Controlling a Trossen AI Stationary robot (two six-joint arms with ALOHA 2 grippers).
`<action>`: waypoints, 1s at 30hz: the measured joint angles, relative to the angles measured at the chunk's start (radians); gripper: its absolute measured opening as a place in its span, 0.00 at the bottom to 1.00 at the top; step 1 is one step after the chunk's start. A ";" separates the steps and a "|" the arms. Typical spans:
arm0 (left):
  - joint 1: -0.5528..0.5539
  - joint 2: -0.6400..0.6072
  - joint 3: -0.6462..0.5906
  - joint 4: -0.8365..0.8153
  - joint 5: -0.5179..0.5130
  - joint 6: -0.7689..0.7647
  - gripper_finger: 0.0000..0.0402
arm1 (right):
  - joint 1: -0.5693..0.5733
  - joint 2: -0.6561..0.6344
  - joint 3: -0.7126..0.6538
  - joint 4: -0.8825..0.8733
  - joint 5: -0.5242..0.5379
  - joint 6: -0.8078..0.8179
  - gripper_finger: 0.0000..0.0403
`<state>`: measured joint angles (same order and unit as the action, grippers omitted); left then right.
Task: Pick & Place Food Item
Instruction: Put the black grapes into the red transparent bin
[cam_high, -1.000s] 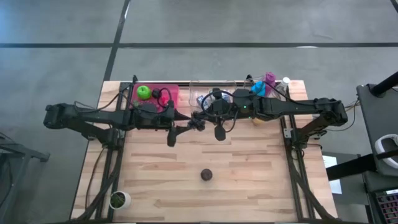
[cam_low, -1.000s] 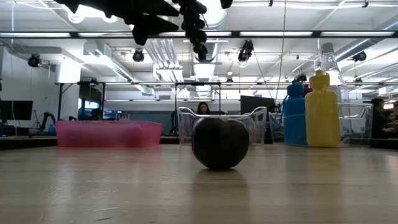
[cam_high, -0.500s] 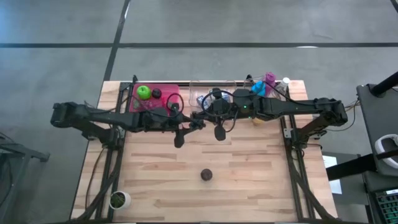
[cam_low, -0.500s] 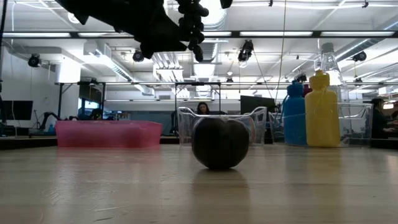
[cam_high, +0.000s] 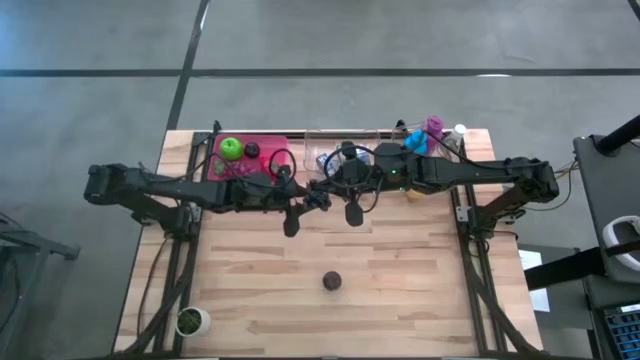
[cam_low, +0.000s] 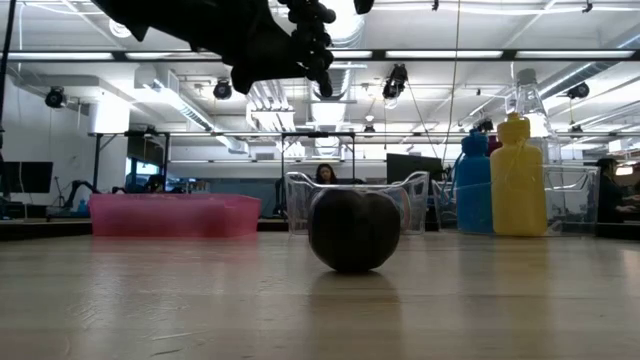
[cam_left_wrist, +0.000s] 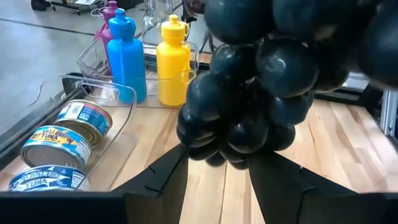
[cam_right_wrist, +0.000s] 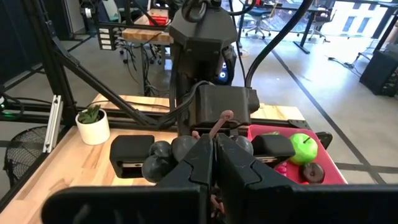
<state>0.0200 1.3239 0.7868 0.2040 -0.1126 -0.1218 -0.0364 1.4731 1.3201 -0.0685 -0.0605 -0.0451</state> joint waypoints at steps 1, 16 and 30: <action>0.000 0.000 0.000 0.004 0.000 -0.009 0.41 | 0.000 0.000 0.000 0.000 0.000 0.000 0.02; 0.001 0.000 0.000 0.009 0.000 0.001 0.38 | 0.000 0.000 0.000 0.000 0.000 0.000 0.02; 0.001 0.000 0.000 0.009 0.000 0.021 0.02 | 0.000 0.000 0.000 0.000 0.000 0.000 0.02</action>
<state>0.0212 1.3239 0.7868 0.2134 -0.1124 -0.1005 -0.0364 1.4731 1.3201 -0.0689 -0.0601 -0.0448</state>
